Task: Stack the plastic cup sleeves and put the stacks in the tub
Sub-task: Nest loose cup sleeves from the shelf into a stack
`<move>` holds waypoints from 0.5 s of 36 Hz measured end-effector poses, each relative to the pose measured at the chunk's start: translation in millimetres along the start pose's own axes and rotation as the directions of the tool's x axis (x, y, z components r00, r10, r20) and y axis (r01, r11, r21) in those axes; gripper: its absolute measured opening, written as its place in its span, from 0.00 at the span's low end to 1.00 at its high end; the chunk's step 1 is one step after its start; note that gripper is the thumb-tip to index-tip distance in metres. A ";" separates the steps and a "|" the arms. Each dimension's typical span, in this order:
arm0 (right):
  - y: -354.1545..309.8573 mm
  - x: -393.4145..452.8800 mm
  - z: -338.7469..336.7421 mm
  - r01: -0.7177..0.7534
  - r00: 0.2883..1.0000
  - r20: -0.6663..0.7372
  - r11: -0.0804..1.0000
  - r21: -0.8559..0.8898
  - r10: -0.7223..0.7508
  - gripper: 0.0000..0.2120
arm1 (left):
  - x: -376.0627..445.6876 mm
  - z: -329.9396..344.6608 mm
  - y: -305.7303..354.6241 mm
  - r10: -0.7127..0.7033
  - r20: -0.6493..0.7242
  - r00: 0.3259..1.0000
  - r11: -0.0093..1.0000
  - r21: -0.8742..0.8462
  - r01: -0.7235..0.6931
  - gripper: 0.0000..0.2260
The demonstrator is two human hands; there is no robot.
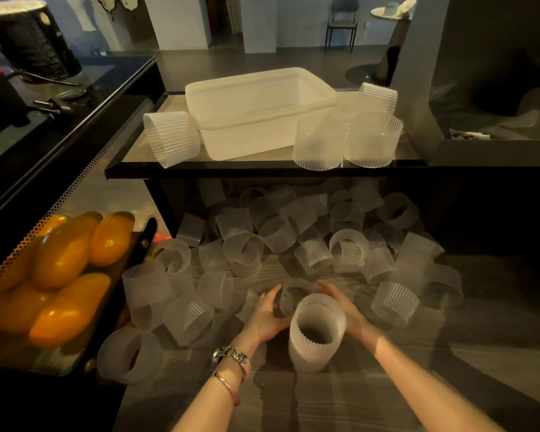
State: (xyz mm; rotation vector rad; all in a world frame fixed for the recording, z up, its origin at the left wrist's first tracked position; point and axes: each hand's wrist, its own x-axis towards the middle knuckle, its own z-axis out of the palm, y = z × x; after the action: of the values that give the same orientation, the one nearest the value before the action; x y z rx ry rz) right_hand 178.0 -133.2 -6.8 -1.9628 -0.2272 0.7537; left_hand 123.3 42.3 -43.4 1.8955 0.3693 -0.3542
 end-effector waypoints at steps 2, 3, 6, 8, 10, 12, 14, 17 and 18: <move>-1.8 -0.8 -0.1 0.036 0.997 0.072 0.999 0.039 -0.038 0.33 | 0.3 0.6 -2.3 0.022 0.008 1.000 0.996 -0.082 -0.021 0.37; -2.4 -0.3 -0.1 0.060 0.995 0.078 0.998 0.014 -0.061 0.32 | 0.3 1.3 -2.5 0.031 0.000 1.000 0.994 -0.102 -0.031 0.35; -6.1 2.1 -0.4 0.087 0.994 0.062 0.996 -0.023 -0.085 0.32 | -0.7 3.9 -1.9 0.046 -0.061 0.997 0.990 -0.129 -0.054 0.31; -9.4 2.6 -3.1 0.106 0.993 0.050 0.994 -0.029 -0.104 0.32 | -3.0 3.2 2.9 0.057 -0.122 0.991 0.986 -0.147 -0.075 0.29; -14.4 3.0 -7.5 0.136 0.990 0.052 0.990 -0.028 -0.135 0.33 | -7.4 -1.7 12.2 0.085 -0.169 0.982 0.980 -0.164 -0.113 0.24; -24.4 -1.5 -11.9 0.137 0.990 0.030 0.990 0.036 -0.138 0.31 | -16.0 -8.1 27.5 0.106 -0.175 0.979 0.967 -0.212 -0.143 0.22; -37.8 -8.9 -14.9 0.152 0.988 -0.014 0.982 0.108 -0.151 0.26 | -28.4 -13.5 46.6 0.133 -0.180 0.975 0.937 -0.297 -0.183 0.15; -57.6 -24.5 -16.7 0.215 0.975 -0.094 0.960 0.177 -0.201 0.20 | -54.7 -19.1 73.3 0.192 -0.169 0.967 0.925 -0.299 -0.236 0.18; -64.1 -31.7 -17.6 0.236 0.969 -0.116 0.951 0.198 -0.216 0.19 | -63.7 -20.1 79.1 0.218 -0.157 0.963 0.921 -0.295 -0.256 0.23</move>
State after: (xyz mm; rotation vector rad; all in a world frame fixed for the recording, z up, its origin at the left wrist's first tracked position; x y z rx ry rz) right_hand 173.3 -128.6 66.5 -1.7301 -0.2979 0.5134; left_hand 100.0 29.4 56.6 1.6289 0.2540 -0.0132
